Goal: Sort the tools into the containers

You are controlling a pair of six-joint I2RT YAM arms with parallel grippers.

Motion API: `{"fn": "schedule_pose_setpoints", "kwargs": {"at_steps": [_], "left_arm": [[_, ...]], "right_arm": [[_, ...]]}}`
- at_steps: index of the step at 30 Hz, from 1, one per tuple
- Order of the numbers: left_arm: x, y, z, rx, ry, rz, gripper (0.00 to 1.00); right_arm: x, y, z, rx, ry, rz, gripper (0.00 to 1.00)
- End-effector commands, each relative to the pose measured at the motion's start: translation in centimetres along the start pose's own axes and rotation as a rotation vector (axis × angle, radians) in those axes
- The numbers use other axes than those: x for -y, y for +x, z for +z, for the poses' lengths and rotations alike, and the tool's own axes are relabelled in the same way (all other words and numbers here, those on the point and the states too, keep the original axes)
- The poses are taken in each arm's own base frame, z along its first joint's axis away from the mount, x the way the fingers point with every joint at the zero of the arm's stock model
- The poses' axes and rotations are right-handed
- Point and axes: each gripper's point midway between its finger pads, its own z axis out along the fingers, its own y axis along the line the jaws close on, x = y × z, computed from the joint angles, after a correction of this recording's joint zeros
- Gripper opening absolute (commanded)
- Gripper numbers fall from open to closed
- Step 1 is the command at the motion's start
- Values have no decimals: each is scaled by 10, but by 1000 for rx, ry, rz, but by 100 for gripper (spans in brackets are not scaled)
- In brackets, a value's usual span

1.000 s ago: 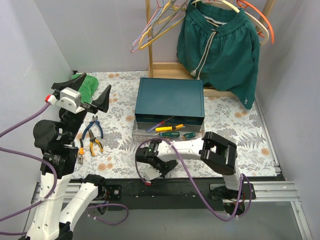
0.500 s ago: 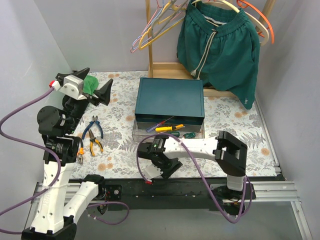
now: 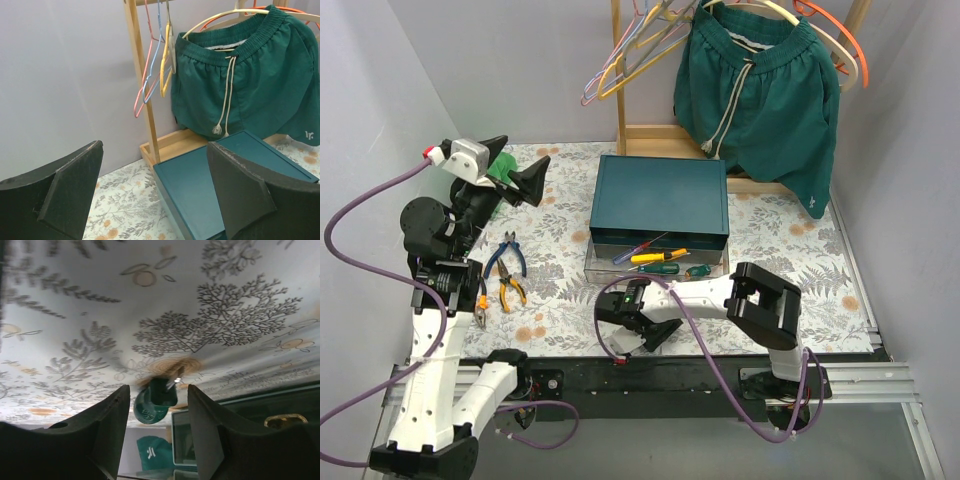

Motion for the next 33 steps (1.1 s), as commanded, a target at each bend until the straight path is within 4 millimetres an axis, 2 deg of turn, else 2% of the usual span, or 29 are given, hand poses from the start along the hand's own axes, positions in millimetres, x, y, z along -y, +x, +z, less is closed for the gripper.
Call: {"fn": "schedule_pose_setpoints", "kwargs": {"at_steps": [1, 4, 11, 14, 15, 17, 18, 19, 21, 22, 23, 24, 25, 27, 28, 29, 33], "left_arm": [[3, -1, 2, 4, 23, -23, 83], [3, -1, 3, 2, 30, -29, 83], [3, 2, 4, -2, 33, -36, 83], [3, 3, 5, -6, 31, -47, 83], [2, 5, 4, -10, 28, -56, 83], [3, -1, 5, 15, 32, -49, 83], [2, -2, 4, 16, 31, -51, 83], [4, -3, 4, 17, 37, -50, 83], [3, -4, 4, 18, 36, -45, 83], [3, -7, 4, 24, 34, -35, 83], [2, -8, 5, 23, 34, -33, 83], [2, -10, 5, 23, 34, -26, 83], [1, -17, 6, 36, 33, -12, 83], [-4, -20, 10, 38, 21, -4, 83], [-6, -18, 11, 18, 16, -9, 83], [-8, -26, 12, 30, 14, 5, 83], [-18, -22, 21, 10, -8, 52, 83]], "right_arm": [[15, 14, 7, -86, 50, -10, 58], [8, 18, 15, -113, 8, -17, 58], [-31, 39, 31, -186, -136, -44, 55], [-46, 48, 34, -204, -175, -55, 42], [-46, 48, 34, -204, -175, -57, 31], [-45, 48, 32, -202, -173, -62, 22], [-39, 44, 28, -187, -157, -59, 14], [-35, 42, 26, -177, -151, -57, 10], [-34, 31, 15, -117, -187, -56, 3], [-20, 20, 1, -67, -157, -43, 2], [-21, 8, -9, 10, -175, -41, 1], [-28, 3, -22, 52, -218, -107, 1], [-16, -10, -43, 136, -184, -128, 1], [-18, -35, -77, 335, -188, -191, 1], [-13, -39, -90, 390, -154, -213, 1], [-8, -46, -115, 493, -98, -246, 1], [2, -43, -156, 660, 32, -376, 1]]}}
